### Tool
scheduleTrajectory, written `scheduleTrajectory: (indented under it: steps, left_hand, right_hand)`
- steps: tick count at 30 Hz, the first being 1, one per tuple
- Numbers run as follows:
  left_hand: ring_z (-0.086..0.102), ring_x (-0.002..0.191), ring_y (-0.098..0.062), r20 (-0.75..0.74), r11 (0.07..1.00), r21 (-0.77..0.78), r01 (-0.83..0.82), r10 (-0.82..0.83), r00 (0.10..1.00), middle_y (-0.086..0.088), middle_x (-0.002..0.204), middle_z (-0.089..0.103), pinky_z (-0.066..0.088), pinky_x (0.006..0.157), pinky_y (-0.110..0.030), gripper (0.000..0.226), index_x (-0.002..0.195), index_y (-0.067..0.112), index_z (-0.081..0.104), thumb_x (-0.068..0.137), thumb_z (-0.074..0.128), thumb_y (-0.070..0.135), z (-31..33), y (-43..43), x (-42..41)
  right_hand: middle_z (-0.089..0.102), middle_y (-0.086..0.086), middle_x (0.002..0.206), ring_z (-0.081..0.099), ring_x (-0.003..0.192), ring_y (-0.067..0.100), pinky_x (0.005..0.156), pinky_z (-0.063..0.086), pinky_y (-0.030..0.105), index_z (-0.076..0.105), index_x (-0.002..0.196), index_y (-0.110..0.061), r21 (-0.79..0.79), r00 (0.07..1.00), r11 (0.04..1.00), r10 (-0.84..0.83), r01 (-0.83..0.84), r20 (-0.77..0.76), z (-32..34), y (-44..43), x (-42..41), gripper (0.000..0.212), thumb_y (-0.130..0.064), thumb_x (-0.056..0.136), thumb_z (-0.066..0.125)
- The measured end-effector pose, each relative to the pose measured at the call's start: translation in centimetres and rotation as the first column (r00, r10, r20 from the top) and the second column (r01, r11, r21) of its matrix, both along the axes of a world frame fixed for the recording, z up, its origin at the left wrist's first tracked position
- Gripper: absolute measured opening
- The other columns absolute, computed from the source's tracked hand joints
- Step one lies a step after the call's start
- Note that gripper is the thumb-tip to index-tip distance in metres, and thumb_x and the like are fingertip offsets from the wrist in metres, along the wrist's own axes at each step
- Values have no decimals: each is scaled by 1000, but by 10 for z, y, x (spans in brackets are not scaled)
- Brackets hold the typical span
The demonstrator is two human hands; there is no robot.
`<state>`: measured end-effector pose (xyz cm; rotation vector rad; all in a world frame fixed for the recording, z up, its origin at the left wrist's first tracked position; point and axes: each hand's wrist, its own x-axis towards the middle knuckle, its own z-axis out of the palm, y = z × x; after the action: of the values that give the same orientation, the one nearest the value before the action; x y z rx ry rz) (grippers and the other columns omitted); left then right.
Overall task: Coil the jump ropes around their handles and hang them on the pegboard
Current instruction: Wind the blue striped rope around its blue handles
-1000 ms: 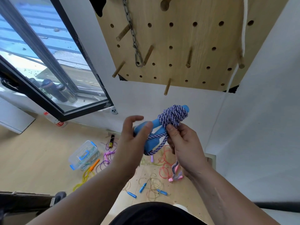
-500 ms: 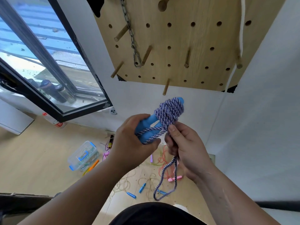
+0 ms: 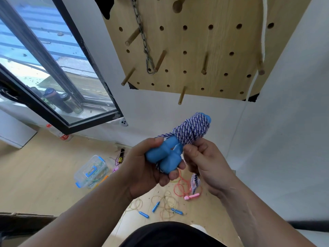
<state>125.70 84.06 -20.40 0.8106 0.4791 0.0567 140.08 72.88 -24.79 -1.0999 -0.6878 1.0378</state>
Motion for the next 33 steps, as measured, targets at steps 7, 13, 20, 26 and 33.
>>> scheduleTrajectory:
  steps: [7,13,20,26,33]
  left_hand:
    - [70,75,-40,-151,981,138,-137,157,976,-31,105,65,61,56,-40,45,114,10,70,78,68,37,4,-1,4]
    - [57,116,-6,57,-61,997,-39,324,944,10,133,54,49,93,-19,77,134,29,51,69,87,45,-18,-6,-1]
    - [51,91,-3,97,-264,964,-14,304,948,5,117,54,49,72,-18,68,131,19,49,75,80,45,-34,-6,-4]
    - [57,80,-4,-36,47,999,19,397,917,17,96,58,46,65,-22,56,119,29,54,74,64,61,-38,-2,-13]
    - [44,55,-12,-84,717,618,-321,466,881,-7,81,55,33,48,-23,40,102,11,59,75,65,41,-31,6,-25]
  right_hand:
    - [31,-3,54,29,48,10,48,26,24,68,78,-19,-81,979,990,-127,116,-161,6,-2,-14,16,-32,86,64]
    - [34,-3,55,25,49,12,46,25,23,59,81,-11,-223,943,937,-303,269,-135,4,2,-18,25,-29,98,62]
    - [34,2,58,26,51,10,46,27,20,54,74,-14,-179,974,972,-178,152,-141,13,-1,-24,31,-26,103,54]
    - [40,5,60,33,56,15,54,32,27,55,68,-20,-197,994,977,-95,83,-52,4,-1,-25,37,-26,105,50]
    - [38,6,60,32,56,16,53,28,29,72,98,-26,-158,997,985,-75,75,9,-2,21,-42,20,-23,103,53]
